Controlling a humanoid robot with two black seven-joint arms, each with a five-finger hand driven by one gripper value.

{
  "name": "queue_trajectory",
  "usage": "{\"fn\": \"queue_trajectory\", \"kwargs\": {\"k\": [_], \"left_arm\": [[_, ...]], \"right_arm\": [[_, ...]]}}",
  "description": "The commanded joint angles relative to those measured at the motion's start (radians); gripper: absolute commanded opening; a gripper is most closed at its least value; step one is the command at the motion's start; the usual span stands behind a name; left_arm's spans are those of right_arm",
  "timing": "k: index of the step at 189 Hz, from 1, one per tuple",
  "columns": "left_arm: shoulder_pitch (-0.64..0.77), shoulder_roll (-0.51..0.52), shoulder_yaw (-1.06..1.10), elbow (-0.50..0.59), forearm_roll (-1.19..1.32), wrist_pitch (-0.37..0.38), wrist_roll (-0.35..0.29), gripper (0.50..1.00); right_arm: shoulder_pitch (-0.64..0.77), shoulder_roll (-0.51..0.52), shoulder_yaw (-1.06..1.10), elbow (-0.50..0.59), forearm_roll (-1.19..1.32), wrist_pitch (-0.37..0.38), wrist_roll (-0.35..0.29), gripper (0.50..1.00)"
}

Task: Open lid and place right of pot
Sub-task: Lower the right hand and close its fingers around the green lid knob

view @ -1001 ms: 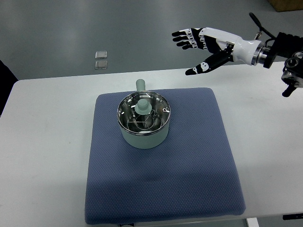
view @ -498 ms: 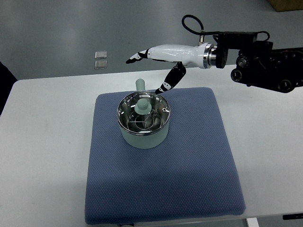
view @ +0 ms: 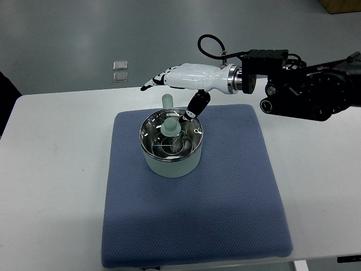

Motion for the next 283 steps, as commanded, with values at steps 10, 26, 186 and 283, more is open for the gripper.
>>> {"fn": "queue_trajectory", "kwargs": {"k": [10,26,186,283], "left_arm": [[0.000,0.000,0.000,0.000,0.000,0.000,0.000,1.000],[0.000,0.000,0.000,0.000,0.000,0.000,0.000,1.000],[-0.001,0.000,0.000,0.000,0.000,0.000,0.000,1.000],[0.000,0.000,0.000,0.000,0.000,0.000,0.000,1.000]], "right_arm": [[0.002,-0.001,-0.014,0.002,-0.002,0.006,0.000,0.907],[0.002,0.001,-0.017,0.000,-0.019,0.009,-0.002,0.893],[-0.004,0.059,-0.038,-0.007,-0.122,0.010,-0.052,0.764],[0.001,0.065,-0.046,-0.015,-0.165,0.024,-0.054,0.733]]}}
